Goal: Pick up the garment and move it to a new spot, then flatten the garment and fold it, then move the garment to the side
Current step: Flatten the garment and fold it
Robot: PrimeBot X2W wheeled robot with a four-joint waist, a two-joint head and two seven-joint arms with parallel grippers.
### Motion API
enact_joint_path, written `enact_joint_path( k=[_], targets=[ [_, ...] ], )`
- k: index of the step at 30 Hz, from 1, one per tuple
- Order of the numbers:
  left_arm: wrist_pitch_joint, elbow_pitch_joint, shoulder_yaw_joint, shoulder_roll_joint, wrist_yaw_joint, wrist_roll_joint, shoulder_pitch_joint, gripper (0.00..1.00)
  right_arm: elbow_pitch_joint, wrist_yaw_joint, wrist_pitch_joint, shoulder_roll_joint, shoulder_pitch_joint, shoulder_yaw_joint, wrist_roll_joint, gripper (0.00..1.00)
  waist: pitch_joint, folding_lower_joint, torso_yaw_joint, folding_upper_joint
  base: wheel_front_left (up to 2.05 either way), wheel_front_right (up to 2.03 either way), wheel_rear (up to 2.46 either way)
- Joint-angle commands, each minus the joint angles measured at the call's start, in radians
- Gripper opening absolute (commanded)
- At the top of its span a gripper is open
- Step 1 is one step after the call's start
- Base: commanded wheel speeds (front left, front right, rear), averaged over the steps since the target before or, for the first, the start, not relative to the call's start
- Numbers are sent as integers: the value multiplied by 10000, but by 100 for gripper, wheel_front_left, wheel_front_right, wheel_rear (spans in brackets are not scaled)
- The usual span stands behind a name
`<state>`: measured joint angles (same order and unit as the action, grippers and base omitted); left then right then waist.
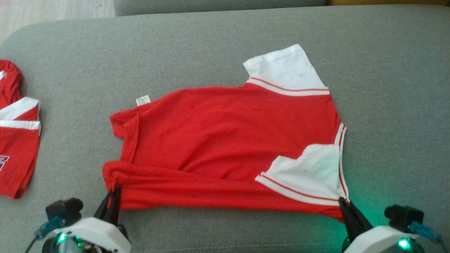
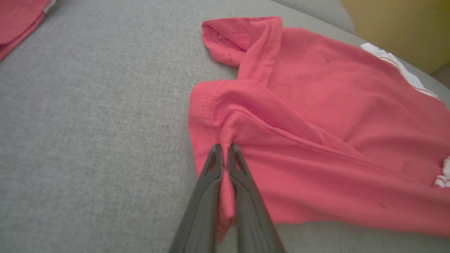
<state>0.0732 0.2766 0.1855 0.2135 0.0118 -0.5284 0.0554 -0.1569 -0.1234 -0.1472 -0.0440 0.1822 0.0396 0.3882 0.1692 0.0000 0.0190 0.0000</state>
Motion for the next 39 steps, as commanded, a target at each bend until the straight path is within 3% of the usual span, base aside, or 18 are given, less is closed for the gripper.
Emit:
enact_joint_path(
  k=[1,2,3,4,5,6,11,15,23,30,39],
  targets=[
    [-140,-435,-401,302,-183,23,-17,0,400,-73,10,-63,18,198,119,0,-84,0,-92,0,0,0,0],
    [-267,-568,-393,331,-257,25,90,0,438,-73,-1,-63,87,208,159,0,-107,0,-115,0,0,0,0],
    [-403,-663,-372,366,-336,48,173,0,446,-73,-16,-63,147,214,234,21,-133,0,-125,0,0,0,0],
    [-514,-762,-359,384,-401,52,235,1,474,-73,7,-63,174,234,242,88,-148,0,-135,0,0,0,0],
    [-621,-847,-364,376,-491,38,286,82,535,-73,86,-63,163,277,256,100,-160,0,-146,0,0,0,0],
    [-718,-923,-349,374,-541,28,322,100,632,-73,203,-63,114,333,197,100,-172,0,-159,0,0,0,0],
    [-573,-1312,-464,308,-878,101,401,100,1358,-73,1022,-63,-313,363,-453,100,-257,0,-218,0,0,0,0],
    [227,-1991,-632,284,-1382,599,362,100,2400,-73,1661,-63,-782,386,-1284,100,-403,0,-224,0,0,0,0],
    [771,-2985,-507,335,-1671,1196,-247,100,3589,-73,1161,-62,-989,452,-1831,100,-553,0,-81,0,0,0,0],
    [342,-2199,-374,306,-1453,965,-1333,100,3611,-73,996,-62,-963,513,-1593,100,-214,0,-67,0,0,0,0],
    [-333,1149,-411,110,-689,158,-4243,100,3556,-73,1113,-62,-1480,648,-1406,100,890,0,-262,0,0,0,0]
  ],
)
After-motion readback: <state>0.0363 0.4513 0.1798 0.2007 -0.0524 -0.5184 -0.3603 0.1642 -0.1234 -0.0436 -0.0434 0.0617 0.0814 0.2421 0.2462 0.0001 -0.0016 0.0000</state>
